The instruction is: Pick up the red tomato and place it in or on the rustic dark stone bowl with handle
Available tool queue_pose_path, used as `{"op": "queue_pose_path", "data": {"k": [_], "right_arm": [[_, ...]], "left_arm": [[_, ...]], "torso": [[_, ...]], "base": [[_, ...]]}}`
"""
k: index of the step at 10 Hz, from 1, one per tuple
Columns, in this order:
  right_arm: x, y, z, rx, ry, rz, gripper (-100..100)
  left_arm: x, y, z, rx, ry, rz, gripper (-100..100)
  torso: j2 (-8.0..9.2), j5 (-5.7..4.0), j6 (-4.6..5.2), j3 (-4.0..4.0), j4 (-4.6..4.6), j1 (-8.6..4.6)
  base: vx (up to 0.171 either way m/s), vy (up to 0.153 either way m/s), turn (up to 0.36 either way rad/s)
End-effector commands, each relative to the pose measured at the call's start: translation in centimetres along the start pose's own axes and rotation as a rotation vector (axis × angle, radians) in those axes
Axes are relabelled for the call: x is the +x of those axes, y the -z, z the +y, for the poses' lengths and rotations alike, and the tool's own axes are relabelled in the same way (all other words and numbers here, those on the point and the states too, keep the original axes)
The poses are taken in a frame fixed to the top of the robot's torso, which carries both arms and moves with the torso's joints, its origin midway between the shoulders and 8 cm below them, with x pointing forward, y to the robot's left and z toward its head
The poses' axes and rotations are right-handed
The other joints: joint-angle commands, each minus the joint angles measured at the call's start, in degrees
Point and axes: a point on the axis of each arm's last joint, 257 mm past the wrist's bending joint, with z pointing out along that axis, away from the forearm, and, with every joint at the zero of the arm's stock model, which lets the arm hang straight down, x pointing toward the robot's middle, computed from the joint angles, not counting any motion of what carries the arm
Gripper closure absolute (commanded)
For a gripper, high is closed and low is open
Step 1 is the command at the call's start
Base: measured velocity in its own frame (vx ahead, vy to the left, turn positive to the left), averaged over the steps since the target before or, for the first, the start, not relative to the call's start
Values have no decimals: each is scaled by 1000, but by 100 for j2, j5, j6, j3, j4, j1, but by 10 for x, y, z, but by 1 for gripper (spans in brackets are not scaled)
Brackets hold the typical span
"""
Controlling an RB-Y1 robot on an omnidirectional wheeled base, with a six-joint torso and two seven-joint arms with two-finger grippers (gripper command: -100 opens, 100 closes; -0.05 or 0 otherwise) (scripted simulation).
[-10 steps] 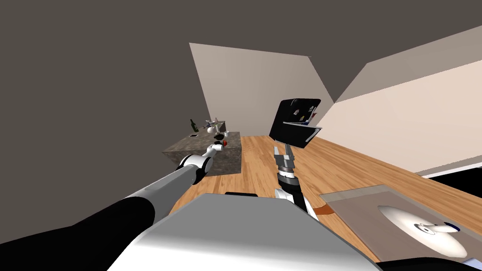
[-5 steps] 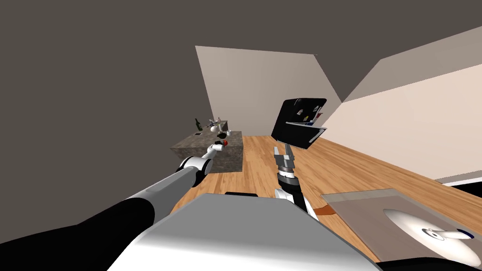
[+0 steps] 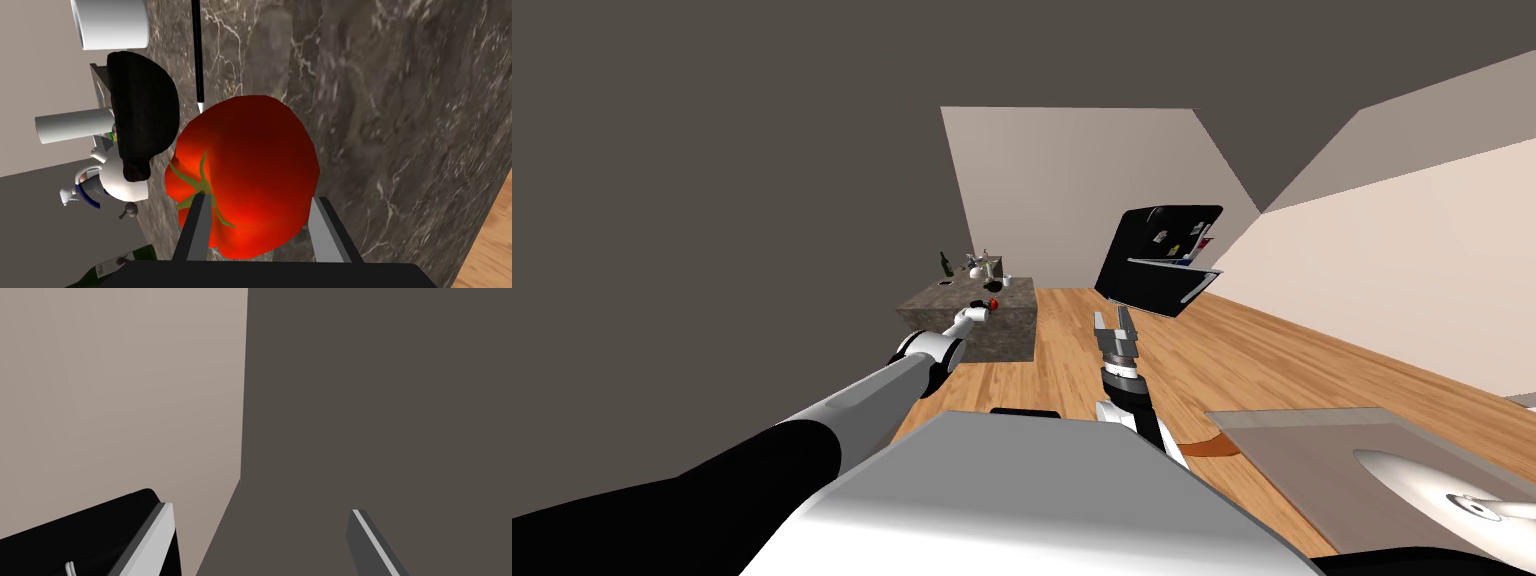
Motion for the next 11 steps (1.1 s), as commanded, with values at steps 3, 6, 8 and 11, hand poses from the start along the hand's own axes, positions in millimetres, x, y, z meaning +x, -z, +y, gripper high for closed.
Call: {"op": "queue_pose_path", "data": {"k": [3, 6, 8, 11], "right_arm": [[0, 0, 0, 0, 0, 0, 0], [0, 0, 0, 0, 0, 0, 0], [0, 0, 0, 0, 0, 0, 0], [0, 0, 0, 0, 0, 0, 0]], "left_arm": [[1, 3, -19, 34, 42, 7, 100], [-9, 3, -21, 28, 113, -2, 100], [-2, 6, -43, 69, 109, 13, 100], [-13, 11, -71, 107, 190, 12, 100]], "torso": [[-36, 0, 4, -21, -8, -23], [-70, 3, 7, -37, -9, -24], [-46, 9, -4, -33, -20, -32], [-75, 3, 12, -38, -6, -36]], "base": [[55, 131, -43], [109, 139, -99], [16, 48, 16], [147, 120, -153]]}}
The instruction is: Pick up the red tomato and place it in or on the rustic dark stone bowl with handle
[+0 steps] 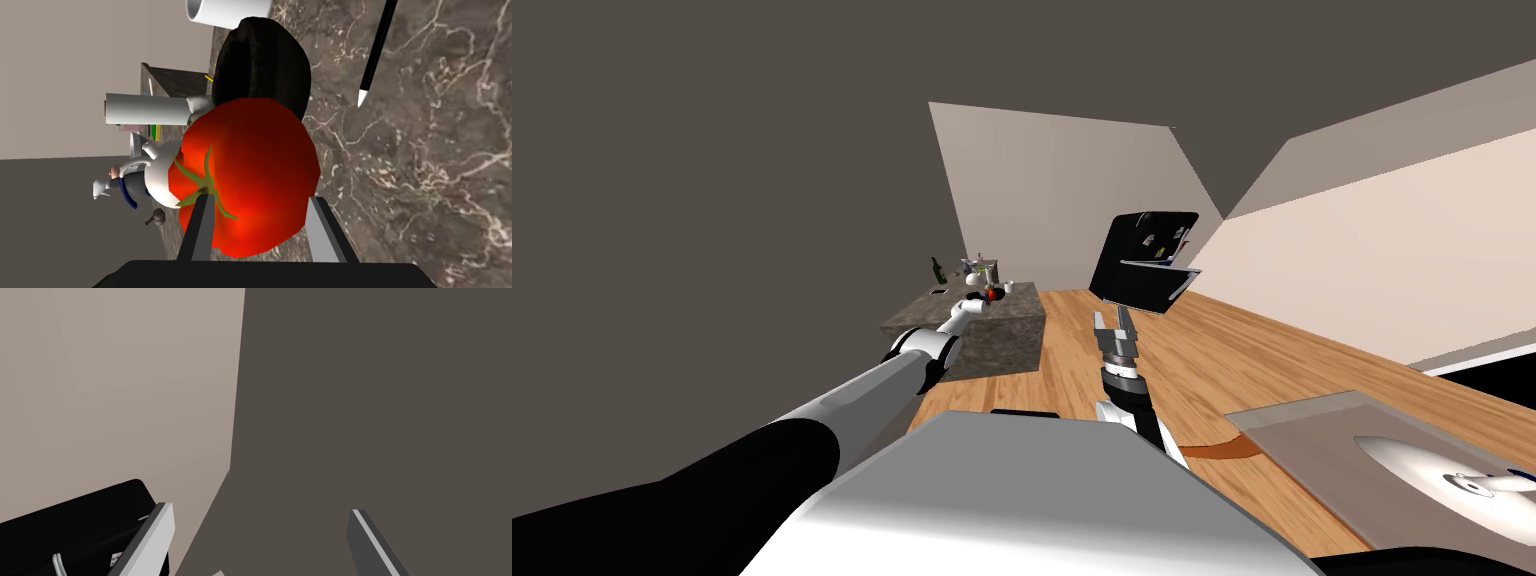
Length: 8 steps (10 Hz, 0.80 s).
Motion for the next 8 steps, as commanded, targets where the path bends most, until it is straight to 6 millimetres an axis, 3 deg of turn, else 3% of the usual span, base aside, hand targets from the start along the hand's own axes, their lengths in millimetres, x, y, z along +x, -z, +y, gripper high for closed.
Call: {"op": "queue_pose_path", "data": {"k": [1, 3, 4, 6, 8], "right_arm": [[0, 0, 0, 0, 0, 0, 0], [0, 0, 0, 0, 0, 0, 0], [0, 0, 0, 0, 0, 0, 0], [0, 0, 0, 0, 0, 0, 0], [0, 0, 0, 0, 0, 0, 0]], "left_arm": [[-7, 1, -12, 14, 39, -7, 100], [-7, 1, -12, 14, 39, -7, 100], [-17, 3, -27, 31, 64, -19, 100], [-36, 7, -51, 60, 82, -45, 100], [-40, 7, -56, 66, 84, -49, 100]], "torso": [[0, 0, 0, 0, 0, 0], [1, 1, -4, -3, -6, -9], [28, 0, -5, 10, -5, -25], [8, -13, 10, 6, 4, -59], [1, -19, 10, 0, -1, -87]], "base": [[173, 99, -121], [93, 52, -12], [91, -17, -110], [165, -48, -142], [115, -78, -23]]}}
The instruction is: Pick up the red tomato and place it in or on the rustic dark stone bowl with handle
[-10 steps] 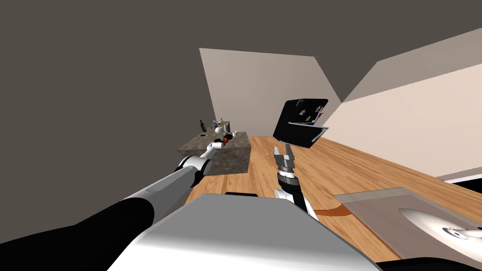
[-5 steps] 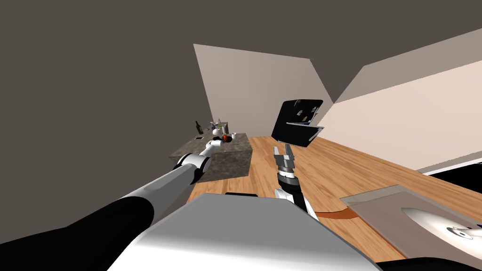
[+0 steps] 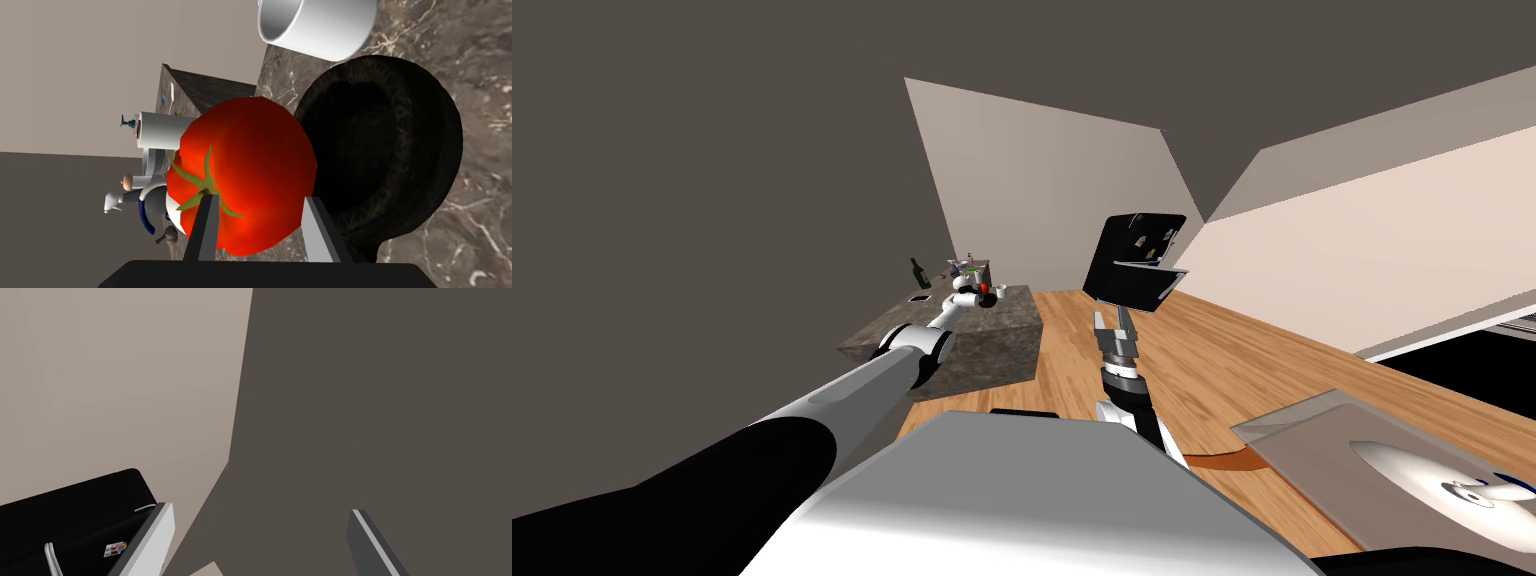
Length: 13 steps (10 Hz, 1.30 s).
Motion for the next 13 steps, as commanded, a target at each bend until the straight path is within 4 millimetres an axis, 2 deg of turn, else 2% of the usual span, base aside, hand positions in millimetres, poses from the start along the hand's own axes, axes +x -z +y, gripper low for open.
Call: {"op": "queue_pose_path", "data": {"k": [1, 2, 3, 7, 8, 9, 13], "right_arm": [[0, 0, 0, 0, 0, 0, 0], [0, 0, 0, 0, 0, 0, 0], [0, 0, 0, 0, 0, 0, 0], [0, 0, 0, 0, 0, 0, 0], [0, 0, 0, 0, 0, 0, 0], [0, 0, 0, 0, 0, 0, 0], [0, 0, 0, 0, 0, 0, 0]], "left_arm": [[-1, -1, 0, -1, -1, -2, 100], [0, -1, -1, 0, 1, 0, 100], [0, -1, 0, -1, 1, 0, -100], [1, -1, 0, -1, 1, 0, -100], [1, -1, 0, -1, 1, 0, 0], [3, 1, -12, -6, 2, -2, -100], [7, 4, -36, -17, 5, -8, -100]], "torso": [[0, 0, 0, 0, 0, 0], [26, 3, -3, 14, 4, 12], [38, 3, -6, 23, 9, 21], [47, 5, -7, 28, 12, 29], [47, 5, -7, 29, 12, 29], [47, 5, -7, 29, 12, 29], [49, 5, -7, 30, 13, 31]], "base": [[6, -32, -2], [-2, -11, -5], [0, 0, 0], [0, 0, 0], [0, 0, 0], [-3, 3, -12], [-5, 8, -13]]}}
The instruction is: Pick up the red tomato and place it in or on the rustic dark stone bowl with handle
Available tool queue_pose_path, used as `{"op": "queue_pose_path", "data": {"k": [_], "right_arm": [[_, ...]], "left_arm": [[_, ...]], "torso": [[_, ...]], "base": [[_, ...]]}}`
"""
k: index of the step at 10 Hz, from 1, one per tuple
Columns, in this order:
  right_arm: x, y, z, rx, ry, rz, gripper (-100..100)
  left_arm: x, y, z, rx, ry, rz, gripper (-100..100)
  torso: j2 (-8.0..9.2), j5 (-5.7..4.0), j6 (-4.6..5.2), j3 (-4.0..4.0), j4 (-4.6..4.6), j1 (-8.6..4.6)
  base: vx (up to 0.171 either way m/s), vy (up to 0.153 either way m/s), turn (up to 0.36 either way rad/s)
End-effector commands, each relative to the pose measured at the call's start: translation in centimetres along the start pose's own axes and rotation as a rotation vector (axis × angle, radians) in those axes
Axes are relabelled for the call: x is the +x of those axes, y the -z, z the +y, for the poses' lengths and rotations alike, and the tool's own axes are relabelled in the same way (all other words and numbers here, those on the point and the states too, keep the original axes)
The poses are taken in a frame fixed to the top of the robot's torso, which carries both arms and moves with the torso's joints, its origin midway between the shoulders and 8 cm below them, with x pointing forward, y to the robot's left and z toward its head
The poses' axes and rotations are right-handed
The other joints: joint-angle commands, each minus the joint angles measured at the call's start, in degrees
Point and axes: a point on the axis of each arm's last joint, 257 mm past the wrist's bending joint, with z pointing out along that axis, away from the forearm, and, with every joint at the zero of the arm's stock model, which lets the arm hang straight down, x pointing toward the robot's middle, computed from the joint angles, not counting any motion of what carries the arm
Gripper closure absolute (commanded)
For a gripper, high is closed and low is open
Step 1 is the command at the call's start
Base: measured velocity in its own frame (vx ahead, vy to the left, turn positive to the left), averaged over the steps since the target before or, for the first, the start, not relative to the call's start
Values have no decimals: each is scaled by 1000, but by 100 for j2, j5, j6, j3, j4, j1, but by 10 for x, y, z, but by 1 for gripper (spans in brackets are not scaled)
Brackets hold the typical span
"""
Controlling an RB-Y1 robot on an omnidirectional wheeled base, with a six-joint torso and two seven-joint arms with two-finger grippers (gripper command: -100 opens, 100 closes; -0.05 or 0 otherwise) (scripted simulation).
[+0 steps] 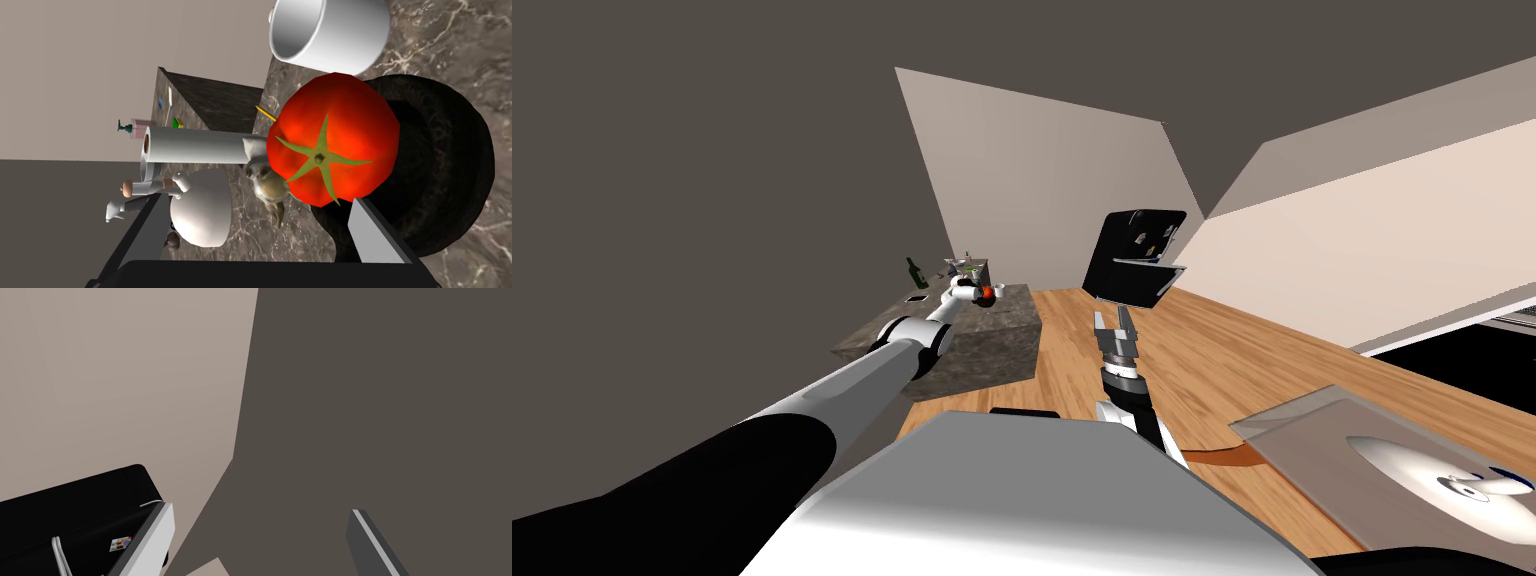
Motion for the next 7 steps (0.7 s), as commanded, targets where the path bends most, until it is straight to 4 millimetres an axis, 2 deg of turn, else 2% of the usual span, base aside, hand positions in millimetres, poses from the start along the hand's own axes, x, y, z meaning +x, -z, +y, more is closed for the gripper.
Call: {"op": "queue_pose_path", "data": {"k": [1, 2, 7], "right_arm": [[0, 0, 0, 0, 0, 0, 0], [0, 0, 0, 0, 0, 0, 0], [0, 0, 0, 0, 0, 0, 0]], "left_arm": [[0, 0, 0, 0, 0, 0, -100], [0, 0, 0, -3, 0, -1, 0], [0, 0, 0, -2, 0, -1, 0]], "torso": [[0, 0, 0, 0, 0, 0], [-1, 1, 0, -1, -1, -1], [-2, 0, 0, -2, -1, -2]], "base": [[0, 0, 0], [0, 0, 0], [0, 0, 0]]}}
